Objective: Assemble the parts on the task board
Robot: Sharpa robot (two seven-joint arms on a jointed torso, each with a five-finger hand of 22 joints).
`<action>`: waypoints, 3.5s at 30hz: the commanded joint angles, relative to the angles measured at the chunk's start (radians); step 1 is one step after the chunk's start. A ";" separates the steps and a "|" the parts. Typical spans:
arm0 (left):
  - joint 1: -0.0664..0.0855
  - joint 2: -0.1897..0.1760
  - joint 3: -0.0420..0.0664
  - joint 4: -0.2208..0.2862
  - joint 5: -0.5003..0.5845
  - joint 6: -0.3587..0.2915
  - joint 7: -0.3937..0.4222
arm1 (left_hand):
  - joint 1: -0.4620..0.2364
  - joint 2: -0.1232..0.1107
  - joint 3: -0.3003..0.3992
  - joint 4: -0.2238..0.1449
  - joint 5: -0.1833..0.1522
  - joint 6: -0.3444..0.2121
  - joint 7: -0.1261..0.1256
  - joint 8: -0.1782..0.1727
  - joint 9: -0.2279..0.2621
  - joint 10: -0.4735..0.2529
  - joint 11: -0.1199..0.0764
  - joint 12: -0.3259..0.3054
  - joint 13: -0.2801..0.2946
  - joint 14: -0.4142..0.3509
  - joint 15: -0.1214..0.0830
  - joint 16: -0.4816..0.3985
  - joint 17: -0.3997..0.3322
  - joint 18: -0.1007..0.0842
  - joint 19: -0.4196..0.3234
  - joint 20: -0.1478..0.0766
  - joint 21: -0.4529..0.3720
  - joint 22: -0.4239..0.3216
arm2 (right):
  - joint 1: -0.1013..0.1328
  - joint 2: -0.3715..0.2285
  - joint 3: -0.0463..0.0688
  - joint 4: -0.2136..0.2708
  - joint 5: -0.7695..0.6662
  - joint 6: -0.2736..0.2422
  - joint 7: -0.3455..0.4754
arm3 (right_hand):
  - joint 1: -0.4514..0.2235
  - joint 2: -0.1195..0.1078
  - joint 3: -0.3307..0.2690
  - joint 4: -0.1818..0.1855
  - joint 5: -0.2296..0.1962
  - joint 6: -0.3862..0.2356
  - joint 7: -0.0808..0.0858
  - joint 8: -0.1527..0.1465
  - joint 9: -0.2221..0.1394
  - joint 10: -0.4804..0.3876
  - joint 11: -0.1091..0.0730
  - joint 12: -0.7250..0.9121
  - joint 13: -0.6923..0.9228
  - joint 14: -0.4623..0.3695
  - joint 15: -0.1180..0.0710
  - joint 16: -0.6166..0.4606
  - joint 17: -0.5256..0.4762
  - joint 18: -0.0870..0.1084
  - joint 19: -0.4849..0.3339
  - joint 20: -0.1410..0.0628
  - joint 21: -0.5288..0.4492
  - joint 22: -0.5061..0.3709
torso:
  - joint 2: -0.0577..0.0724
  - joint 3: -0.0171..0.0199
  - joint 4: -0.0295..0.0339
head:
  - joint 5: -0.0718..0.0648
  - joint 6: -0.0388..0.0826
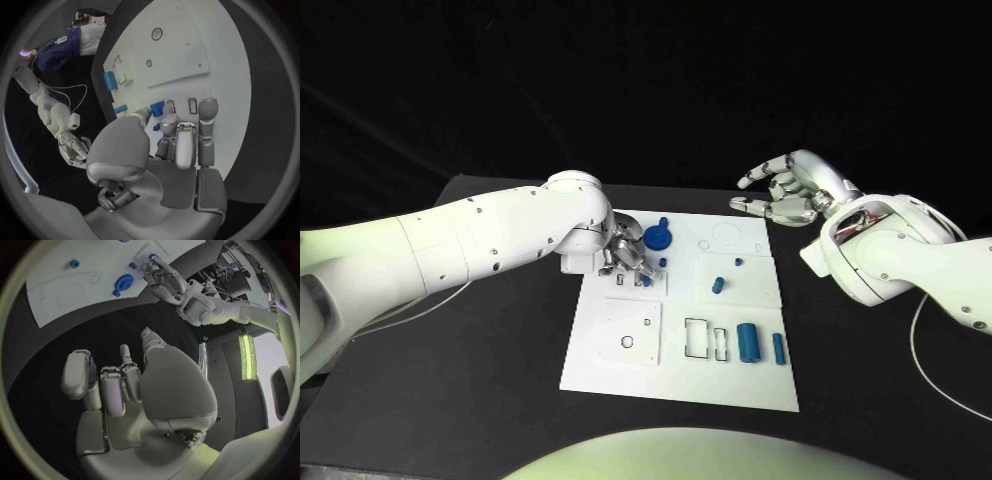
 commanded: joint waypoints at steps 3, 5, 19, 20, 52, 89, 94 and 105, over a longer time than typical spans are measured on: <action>-0.001 0.002 0.000 0.001 0.043 -0.015 0.008 | 0.084 0.015 0.057 -0.014 0.007 -0.012 -0.004 -0.007 0.006 -0.017 -0.006 -0.011 -0.014 0.030 0.002 -0.002 0.058 -0.007 -0.007 -0.002 0.003 0.004 | -0.001 0.002 0.000 -0.001 -0.003 0.003 0.000 | -0.006 0.001 -0.002 0.000 0.005 -0.007 -0.002 0.006 0.002 -0.006 -0.002 -0.005 0.090 0.062 -0.007 -0.007 0.075 0.010 -0.002 0.001 -0.003 0.013 | 0.001 -0.0004 0.0008 | 0.000 -0.001; -0.001 0.002 0.000 0.001 0.052 -0.019 0.010 | 0.126 0.014 0.106 -0.018 0.004 -0.015 -0.001 -0.009 0.011 -0.021 -0.006 -0.015 -0.021 0.030 0.001 -0.001 0.059 -0.007 -0.007 -0.003 0.006 0.006 | -0.001 0.003 0.000 -0.001 -0.003 0.004 -0.001 | -0.006 0.001 -0.002 0.000 0.005 -0.007 -0.002 0.006 0.002 -0.006 -0.002 -0.005 0.090 0.062 -0.007 -0.007 0.075 0.010 -0.002 0.001 -0.003 0.013 | 0.001 -0.0002 0.0008 | 0.000 -0.001; -0.001 -0.028 0.002 0.032 0.064 -0.045 0.007 | 0.110 -0.071 0.475 -0.076 0.001 -0.029 -0.006 0.055 0.098 0.001 -0.009 0.003 -0.015 0.037 -0.001 0.011 0.074 -0.012 0.000 -0.005 0.034 0.038 | -0.006 0.007 -0.002 -0.009 -0.003 0.040 -0.027 | -0.013 0.004 -0.004 0.002 0.004 -0.011 -0.002 0.011 0.002 -0.008 -0.002 -0.009 0.086 0.061 -0.007 -0.009 0.070 0.012 -0.005 0.000 -0.012 0.008 | 0.001 0.0001 0.0009 | 0.004 0.010; -0.001 -0.034 0.003 0.038 0.065 -0.048 0.007 | 0.109 -0.072 0.478 -0.077 0.000 -0.029 -0.006 0.056 0.099 0.001 -0.010 0.004 -0.015 0.037 -0.001 0.011 0.074 -0.012 0.001 -0.005 0.035 0.039 | -0.007 0.007 -0.002 -0.010 -0.003 0.042 -0.028 | -0.013 0.004 -0.004 0.002 0.004 -0.011 -0.002 0.011 0.002 -0.008 -0.002 -0.009 0.086 0.061 -0.007 -0.009 0.070 0.012 -0.005 0.000 -0.012 0.008 | 0.001 -0.0001 0.0011 | 0.004 0.008; -0.050 -0.126 0.006 0.178 -0.078 -0.315 0.017 | -0.063 -0.160 0.766 -0.235 0.016 0.021 -0.032 0.100 0.156 0.109 -0.037 0.081 0.085 0.080 -0.028 0.052 0.166 -0.034 0.084 -0.028 0.122 0.173 | -0.016 0.001 -0.003 -0.011 -0.003 0.038 -0.024 | -0.018 0.005 -0.005 0.002 0.004 -0.012 -0.002 0.014 0.002 -0.008 -0.002 -0.010 0.084 0.061 -0.007 -0.010 0.068 0.012 -0.006 0.000 -0.016 0.006 | 0.001 0.0001 0.0001 | 0.012 -0.011; -0.070 -0.119 0.003 0.182 -0.170 -0.239 -0.002 | -0.094 -0.162 0.789 -0.254 0.034 0.031 -0.038 0.107 0.162 0.117 -0.043 0.080 0.076 0.082 -0.033 0.053 0.170 -0.036 0.095 -0.034 0.130 0.185 | -0.017 -0.002 -0.003 -0.008 -0.004 0.031 -0.026 | -0.021 0.006 -0.006 0.002 0.004 -0.013 -0.002 0.016 0.002 -0.008 -0.002 -0.010 0.084 0.061 -0.007 -0.011 0.068 0.013 -0.007 0.000 -0.020 0.004 | 0.001 -0.0001 0.0000 | 0.021 -0.027; -0.071 -0.119 0.003 0.181 -0.170 -0.235 -0.002 | -0.094 -0.162 0.789 -0.254 0.034 0.031 -0.038 0.107 0.162 0.117 -0.043 0.080 0.076 0.082 -0.033 0.053 0.170 -0.036 0.095 -0.034 0.130 0.185 | -0.018 -0.002 -0.003 -0.008 -0.004 0.032 -0.026 | -0.021 0.006 -0.006 0.002 0.004 -0.013 -0.002 0.016 0.002 -0.008 -0.002 -0.010 0.084 0.061 -0.007 -0.011 0.068 0.013 -0.007 0.000 -0.020 0.004 | 0.001 -0.0001 -0.0005 | 0.022 -0.029; -0.071 -0.118 0.003 0.177 -0.169 -0.226 -0.002 | -0.095 -0.162 0.789 -0.255 0.035 0.031 -0.038 0.107 0.162 0.118 -0.044 0.081 0.077 0.082 -0.033 0.053 0.170 -0.036 0.096 -0.034 0.130 0.186 | -0.018 -0.002 -0.003 -0.009 -0.004 0.032 -0.027 | -0.024 0.006 -0.007 0.002 0.004 -0.014 -0.002 0.018 0.002 -0.008 -0.002 -0.011 0.084 0.060 -0.007 -0.011 0.067 0.013 -0.007 0.000 -0.020 0.004 | 0.002 0.0004 -0.0007 | 0.022 -0.031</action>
